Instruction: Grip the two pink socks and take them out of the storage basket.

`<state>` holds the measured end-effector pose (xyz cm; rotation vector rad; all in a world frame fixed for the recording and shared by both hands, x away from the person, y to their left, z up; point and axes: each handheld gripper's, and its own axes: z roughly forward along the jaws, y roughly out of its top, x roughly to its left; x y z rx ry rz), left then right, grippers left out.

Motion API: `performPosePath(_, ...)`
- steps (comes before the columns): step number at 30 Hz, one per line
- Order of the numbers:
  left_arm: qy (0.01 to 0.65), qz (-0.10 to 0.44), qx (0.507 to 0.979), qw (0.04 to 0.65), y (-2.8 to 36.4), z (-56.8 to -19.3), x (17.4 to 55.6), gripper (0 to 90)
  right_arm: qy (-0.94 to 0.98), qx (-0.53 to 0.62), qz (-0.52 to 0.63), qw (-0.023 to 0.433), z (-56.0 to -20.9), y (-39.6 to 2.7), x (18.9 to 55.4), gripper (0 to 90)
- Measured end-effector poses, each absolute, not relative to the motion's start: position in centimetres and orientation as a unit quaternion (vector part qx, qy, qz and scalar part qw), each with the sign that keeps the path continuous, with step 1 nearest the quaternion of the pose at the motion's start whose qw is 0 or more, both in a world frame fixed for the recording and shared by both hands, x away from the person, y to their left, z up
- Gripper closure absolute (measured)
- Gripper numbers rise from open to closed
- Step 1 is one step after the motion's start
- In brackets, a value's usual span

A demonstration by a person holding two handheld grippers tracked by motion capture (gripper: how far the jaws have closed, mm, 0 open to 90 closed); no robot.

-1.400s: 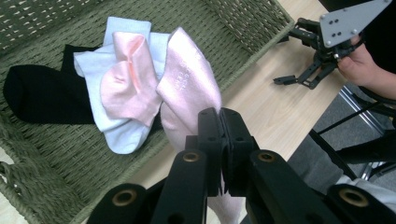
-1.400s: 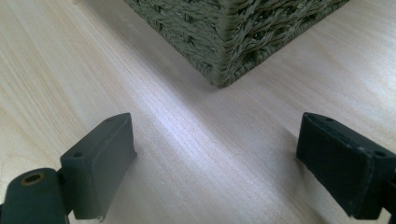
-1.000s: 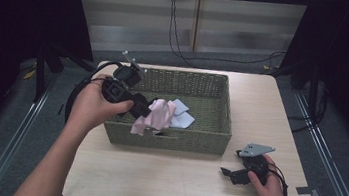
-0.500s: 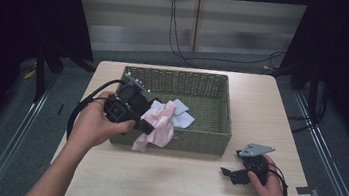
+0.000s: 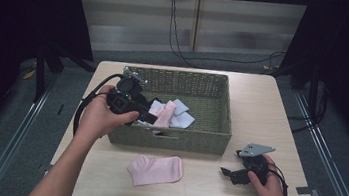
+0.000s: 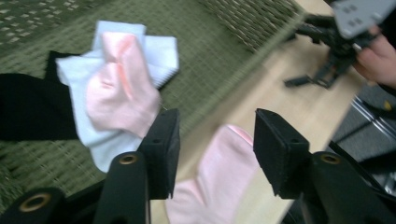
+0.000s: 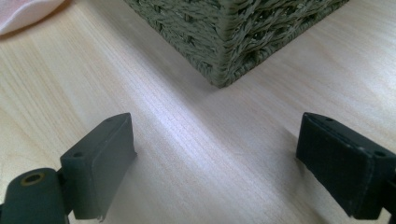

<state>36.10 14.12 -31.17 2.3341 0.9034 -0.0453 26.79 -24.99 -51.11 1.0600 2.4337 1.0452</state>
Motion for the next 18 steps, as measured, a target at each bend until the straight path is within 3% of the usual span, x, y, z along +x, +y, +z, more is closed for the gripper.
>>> performPosePath(18, 0.378, -0.008, 0.881, 0.285, 11.9, -35.0, 41.7, 44.8, 0.843, 0.369, 0.363, 0.144, -51.1, -25.0, 26.8, 10.7)
